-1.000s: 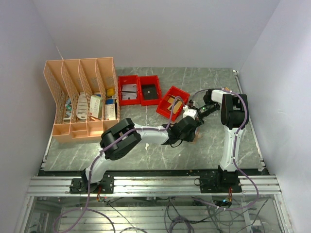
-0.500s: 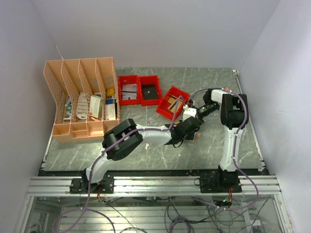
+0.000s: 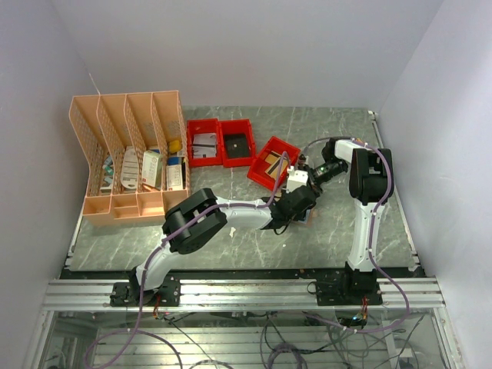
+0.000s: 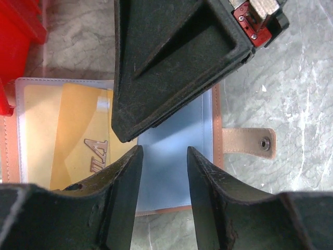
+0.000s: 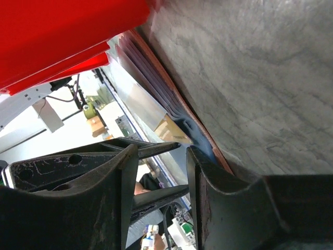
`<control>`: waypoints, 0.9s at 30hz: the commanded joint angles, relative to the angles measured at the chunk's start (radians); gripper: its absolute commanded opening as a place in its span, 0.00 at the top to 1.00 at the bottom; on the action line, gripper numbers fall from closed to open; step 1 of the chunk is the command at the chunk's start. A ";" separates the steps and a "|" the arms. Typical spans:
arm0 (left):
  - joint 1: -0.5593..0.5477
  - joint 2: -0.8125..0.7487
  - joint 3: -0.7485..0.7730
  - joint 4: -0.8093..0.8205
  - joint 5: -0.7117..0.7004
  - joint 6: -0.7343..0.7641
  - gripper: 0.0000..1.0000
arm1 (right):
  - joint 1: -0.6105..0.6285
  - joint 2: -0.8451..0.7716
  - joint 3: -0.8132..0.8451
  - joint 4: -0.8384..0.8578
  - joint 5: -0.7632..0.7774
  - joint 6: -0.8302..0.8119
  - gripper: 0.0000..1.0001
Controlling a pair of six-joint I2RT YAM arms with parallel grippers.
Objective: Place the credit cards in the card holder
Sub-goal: Insert the credit card into the card holder.
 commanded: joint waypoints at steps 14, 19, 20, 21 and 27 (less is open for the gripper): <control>0.029 -0.098 -0.056 0.066 -0.029 0.061 0.50 | -0.041 -0.154 -0.056 0.108 0.026 -0.065 0.53; 0.032 -0.218 -0.178 0.173 0.002 0.111 0.51 | -0.043 -0.266 -0.138 0.225 0.017 -0.069 0.60; 0.033 -0.243 -0.202 0.186 0.007 0.119 0.51 | -0.043 -0.294 -0.165 0.257 0.009 -0.060 0.64; 0.036 -0.266 -0.228 0.196 0.010 0.127 0.51 | -0.042 -0.322 -0.192 0.294 0.001 -0.049 0.70; 0.121 -0.381 -0.393 0.236 0.084 0.096 0.51 | -0.035 -0.370 -0.306 0.404 0.009 0.027 1.00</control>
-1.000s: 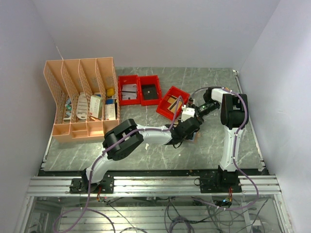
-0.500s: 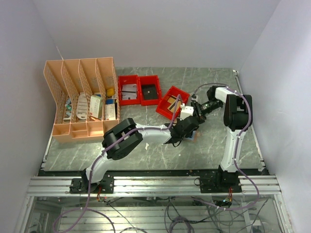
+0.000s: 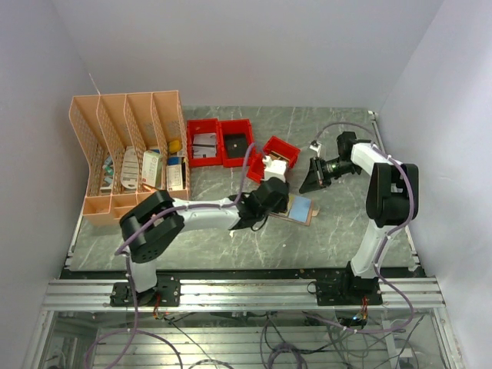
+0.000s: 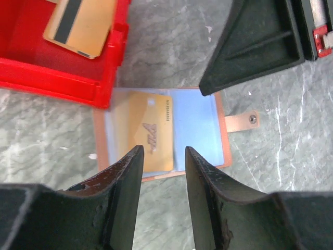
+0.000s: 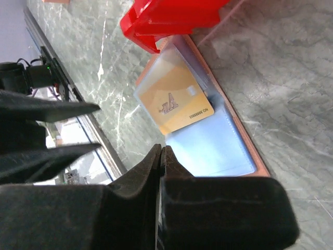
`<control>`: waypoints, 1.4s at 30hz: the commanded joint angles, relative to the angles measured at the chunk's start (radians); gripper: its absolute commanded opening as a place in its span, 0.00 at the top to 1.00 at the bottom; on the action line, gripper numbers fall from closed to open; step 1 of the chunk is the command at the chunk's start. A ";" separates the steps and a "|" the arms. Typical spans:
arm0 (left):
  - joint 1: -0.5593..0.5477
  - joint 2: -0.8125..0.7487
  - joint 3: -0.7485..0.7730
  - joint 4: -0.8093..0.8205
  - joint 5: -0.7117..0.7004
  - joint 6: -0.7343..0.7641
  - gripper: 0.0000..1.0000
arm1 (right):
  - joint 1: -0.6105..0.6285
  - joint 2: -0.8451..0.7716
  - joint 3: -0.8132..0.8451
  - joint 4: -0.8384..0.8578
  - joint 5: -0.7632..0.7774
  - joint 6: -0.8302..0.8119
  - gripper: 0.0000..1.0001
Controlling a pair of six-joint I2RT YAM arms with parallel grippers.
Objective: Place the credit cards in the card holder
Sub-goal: Insert the credit card into the card holder, then adjust the credit card in the card holder.
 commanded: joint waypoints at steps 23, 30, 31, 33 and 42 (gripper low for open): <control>0.240 0.089 -0.175 0.195 0.384 -0.081 0.73 | 0.110 0.009 -0.119 0.196 0.241 0.154 1.00; 0.237 0.098 -0.184 0.209 0.423 -0.095 0.74 | 0.125 0.037 -0.092 0.188 0.246 0.158 1.00; 0.235 0.102 -0.184 0.212 0.432 -0.097 0.75 | 0.129 0.040 -0.090 0.188 0.244 0.158 1.00; 0.230 0.112 -0.181 0.215 0.444 -0.099 0.75 | 0.135 0.046 -0.081 0.186 0.238 0.159 1.00; 0.211 0.131 -0.170 0.212 0.466 -0.104 0.76 | 0.148 0.086 -0.048 0.182 0.200 0.163 1.00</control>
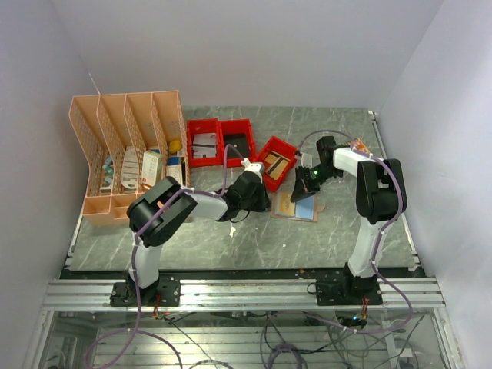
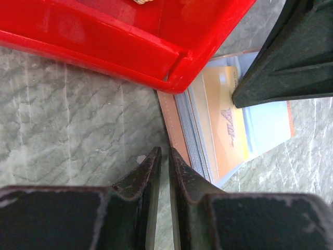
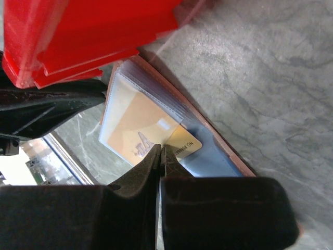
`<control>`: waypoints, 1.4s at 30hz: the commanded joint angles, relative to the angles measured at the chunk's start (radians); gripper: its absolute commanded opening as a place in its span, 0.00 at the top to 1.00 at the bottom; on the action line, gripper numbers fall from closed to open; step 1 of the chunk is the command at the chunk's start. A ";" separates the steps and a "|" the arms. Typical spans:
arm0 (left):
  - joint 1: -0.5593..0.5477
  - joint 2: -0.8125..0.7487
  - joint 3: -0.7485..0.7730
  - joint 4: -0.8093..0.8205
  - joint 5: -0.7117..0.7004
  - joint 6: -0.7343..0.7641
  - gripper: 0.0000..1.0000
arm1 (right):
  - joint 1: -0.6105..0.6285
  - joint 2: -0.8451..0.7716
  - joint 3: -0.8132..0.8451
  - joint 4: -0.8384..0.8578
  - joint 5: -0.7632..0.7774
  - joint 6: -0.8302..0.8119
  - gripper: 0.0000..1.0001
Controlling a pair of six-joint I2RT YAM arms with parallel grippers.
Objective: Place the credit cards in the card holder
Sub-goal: Adjust the credit card in the card holder.
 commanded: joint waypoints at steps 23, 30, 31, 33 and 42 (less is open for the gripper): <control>-0.055 0.045 0.013 0.025 0.066 -0.051 0.76 | -0.002 -0.103 -0.065 0.041 0.076 -0.018 0.65; -0.055 0.059 0.025 0.019 0.069 -0.048 0.76 | -0.002 -0.094 -0.061 0.046 0.131 -0.018 0.60; -0.055 0.062 0.028 0.020 0.070 -0.048 0.75 | -0.002 -0.096 -0.062 0.048 0.133 -0.019 0.60; -0.056 0.069 0.033 0.020 0.073 -0.048 0.76 | -0.002 -0.099 -0.064 0.049 0.138 -0.020 0.59; -0.055 0.080 0.050 0.013 0.077 -0.042 0.76 | -0.002 -0.098 -0.058 0.043 0.128 -0.022 0.58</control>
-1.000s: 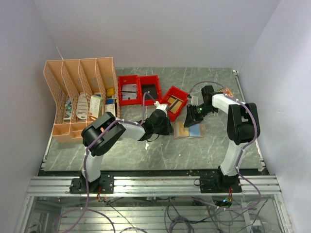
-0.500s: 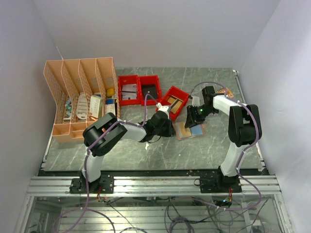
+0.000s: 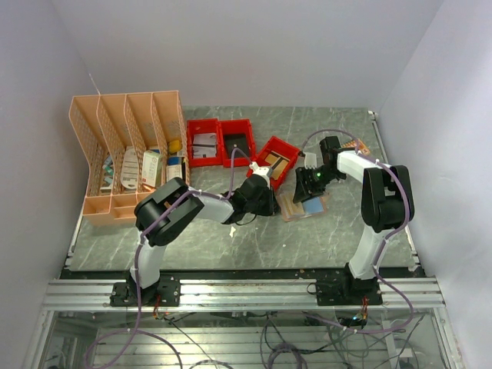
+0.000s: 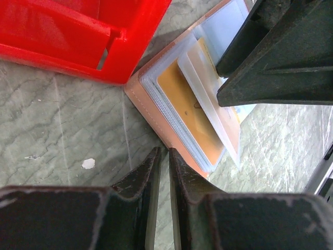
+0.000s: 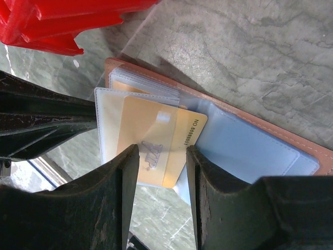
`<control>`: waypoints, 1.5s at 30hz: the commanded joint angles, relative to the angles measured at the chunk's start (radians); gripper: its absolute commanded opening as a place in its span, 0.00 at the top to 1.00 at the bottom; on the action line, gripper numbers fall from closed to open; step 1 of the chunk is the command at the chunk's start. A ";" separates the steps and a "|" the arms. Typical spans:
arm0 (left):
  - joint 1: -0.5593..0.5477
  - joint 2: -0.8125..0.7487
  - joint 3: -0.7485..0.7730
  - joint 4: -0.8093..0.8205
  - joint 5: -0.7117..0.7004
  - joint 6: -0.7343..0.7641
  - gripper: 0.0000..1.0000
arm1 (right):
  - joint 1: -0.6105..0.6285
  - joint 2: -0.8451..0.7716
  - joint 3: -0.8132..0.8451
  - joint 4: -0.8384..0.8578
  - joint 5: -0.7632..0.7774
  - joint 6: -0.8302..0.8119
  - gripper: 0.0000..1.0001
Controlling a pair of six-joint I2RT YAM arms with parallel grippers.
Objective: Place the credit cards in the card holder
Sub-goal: Adjust the credit card in the card holder.
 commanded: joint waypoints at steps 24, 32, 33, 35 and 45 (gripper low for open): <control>-0.005 -0.042 -0.011 0.003 0.020 -0.016 0.75 | -0.002 -0.049 -0.006 0.023 0.039 -0.007 0.54; -0.006 -0.025 0.002 0.012 0.024 -0.017 0.75 | -0.003 -0.015 -0.006 0.020 0.038 -0.011 0.54; -0.006 -0.026 0.000 0.017 0.026 -0.017 0.74 | -0.002 -0.010 -0.004 0.018 0.034 -0.010 0.54; -0.007 -0.028 0.000 0.027 0.030 -0.014 0.74 | -0.003 0.000 -0.001 0.015 0.020 -0.011 0.54; -0.009 0.004 0.034 0.055 0.050 -0.014 0.73 | -0.002 0.006 -0.001 0.014 -0.007 -0.011 0.54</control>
